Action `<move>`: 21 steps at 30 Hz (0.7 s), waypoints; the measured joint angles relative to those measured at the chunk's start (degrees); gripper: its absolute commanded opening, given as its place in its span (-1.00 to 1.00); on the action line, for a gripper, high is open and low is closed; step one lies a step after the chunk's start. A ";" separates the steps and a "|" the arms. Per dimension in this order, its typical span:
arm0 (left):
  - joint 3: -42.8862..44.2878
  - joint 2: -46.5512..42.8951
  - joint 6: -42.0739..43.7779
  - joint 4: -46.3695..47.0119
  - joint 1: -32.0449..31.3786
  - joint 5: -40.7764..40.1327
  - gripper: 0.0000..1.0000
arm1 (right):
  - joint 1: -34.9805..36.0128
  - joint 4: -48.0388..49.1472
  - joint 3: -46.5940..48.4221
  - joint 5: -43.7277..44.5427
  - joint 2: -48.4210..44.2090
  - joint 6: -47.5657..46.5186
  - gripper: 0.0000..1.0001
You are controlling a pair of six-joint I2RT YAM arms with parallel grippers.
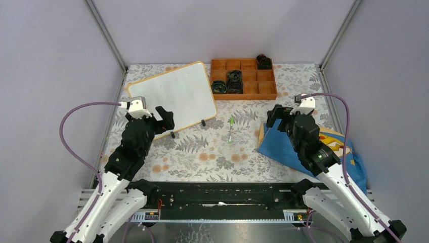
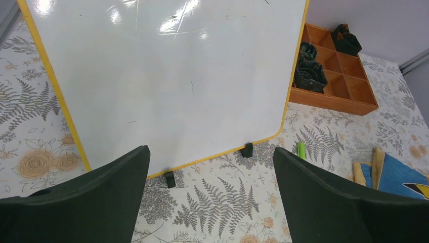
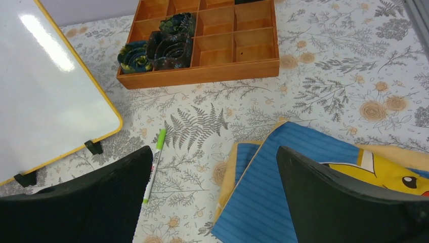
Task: Write a sentence on the whiteboard
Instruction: Move the whiteboard to the center of the board.
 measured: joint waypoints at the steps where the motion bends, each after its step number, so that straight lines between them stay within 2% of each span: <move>1: 0.00 -0.02 -0.02 0.00 0.00 0.00 0.98 | -0.09 -0.24 0.00 -0.22 0.00 0.33 0.99; 9: -0.48 -1.66 -0.02 0.13 0.02 1.16 0.98 | -0.20 -1.11 0.00 -1.40 -0.13 1.16 1.00; 17: -0.48 0.11 -0.13 0.48 0.04 6.80 0.98 | 0.02 -1.66 1.11 -3.74 1.77 1.09 0.99; 21: -0.42 1.44 -0.09 2.21 0.07 10.29 0.98 | 4.33 -1.99 3.43 -2.08 6.54 0.96 0.99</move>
